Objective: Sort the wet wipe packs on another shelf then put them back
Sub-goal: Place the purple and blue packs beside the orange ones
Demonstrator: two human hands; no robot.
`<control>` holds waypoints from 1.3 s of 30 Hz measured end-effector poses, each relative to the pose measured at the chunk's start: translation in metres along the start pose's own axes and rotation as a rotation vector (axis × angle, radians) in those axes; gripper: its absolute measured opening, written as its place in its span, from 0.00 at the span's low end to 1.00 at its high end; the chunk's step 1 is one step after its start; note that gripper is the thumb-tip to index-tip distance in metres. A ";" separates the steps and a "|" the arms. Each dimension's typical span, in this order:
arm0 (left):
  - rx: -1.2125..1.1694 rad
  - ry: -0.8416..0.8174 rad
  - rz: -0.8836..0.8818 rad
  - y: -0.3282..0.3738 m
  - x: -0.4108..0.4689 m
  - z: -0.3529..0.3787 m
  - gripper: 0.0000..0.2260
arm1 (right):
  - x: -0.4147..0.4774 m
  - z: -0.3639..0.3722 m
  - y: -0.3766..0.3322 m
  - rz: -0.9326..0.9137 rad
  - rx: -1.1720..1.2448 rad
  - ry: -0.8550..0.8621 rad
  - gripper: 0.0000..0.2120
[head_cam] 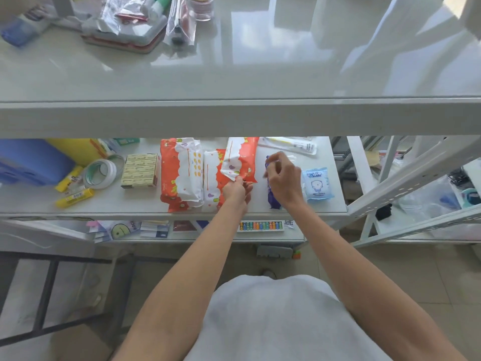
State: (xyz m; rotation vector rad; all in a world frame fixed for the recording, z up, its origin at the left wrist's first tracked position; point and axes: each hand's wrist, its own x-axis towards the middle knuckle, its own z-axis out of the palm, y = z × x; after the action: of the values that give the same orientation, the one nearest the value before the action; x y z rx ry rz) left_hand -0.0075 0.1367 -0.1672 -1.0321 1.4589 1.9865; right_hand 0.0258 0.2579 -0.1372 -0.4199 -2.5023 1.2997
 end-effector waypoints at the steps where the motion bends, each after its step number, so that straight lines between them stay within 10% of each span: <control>1: -0.041 -0.026 0.035 0.003 -0.003 -0.001 0.10 | -0.001 0.008 -0.009 0.100 0.030 -0.099 0.07; 5: -0.145 -0.104 0.156 0.019 -0.017 -0.014 0.10 | -0.004 0.045 -0.030 0.537 -0.019 -0.214 0.29; 9: 0.104 -0.172 0.235 0.018 -0.039 -0.040 0.11 | 0.010 0.065 -0.035 0.863 0.651 -0.383 0.29; 14: 0.719 -0.209 0.265 0.036 -0.066 -0.095 0.09 | 0.009 0.080 -0.025 0.652 0.600 -0.315 0.19; 21: 0.806 0.364 0.662 0.098 -0.016 -0.165 0.20 | -0.004 0.103 -0.028 0.405 0.077 -0.457 0.16; 25: 0.690 0.095 0.383 0.111 0.015 -0.172 0.41 | -0.002 0.115 -0.021 0.417 -0.118 -0.394 0.30; 28: 0.553 -0.186 0.349 0.110 0.021 -0.170 0.33 | -0.003 0.117 -0.018 0.510 0.036 -0.366 0.36; 32: 0.545 -0.293 0.325 0.116 0.034 -0.172 0.11 | -0.011 0.131 -0.007 0.475 0.116 -0.333 0.19; 39: 0.581 -0.315 0.283 0.117 0.054 -0.178 0.21 | -0.016 0.136 -0.026 0.483 -0.042 -0.329 0.28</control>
State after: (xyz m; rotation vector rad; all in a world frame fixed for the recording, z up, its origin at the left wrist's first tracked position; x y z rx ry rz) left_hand -0.0738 -0.0732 -0.1675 -0.2661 1.9022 1.6307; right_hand -0.0148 0.1369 -0.1925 -0.9352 -2.8106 1.5997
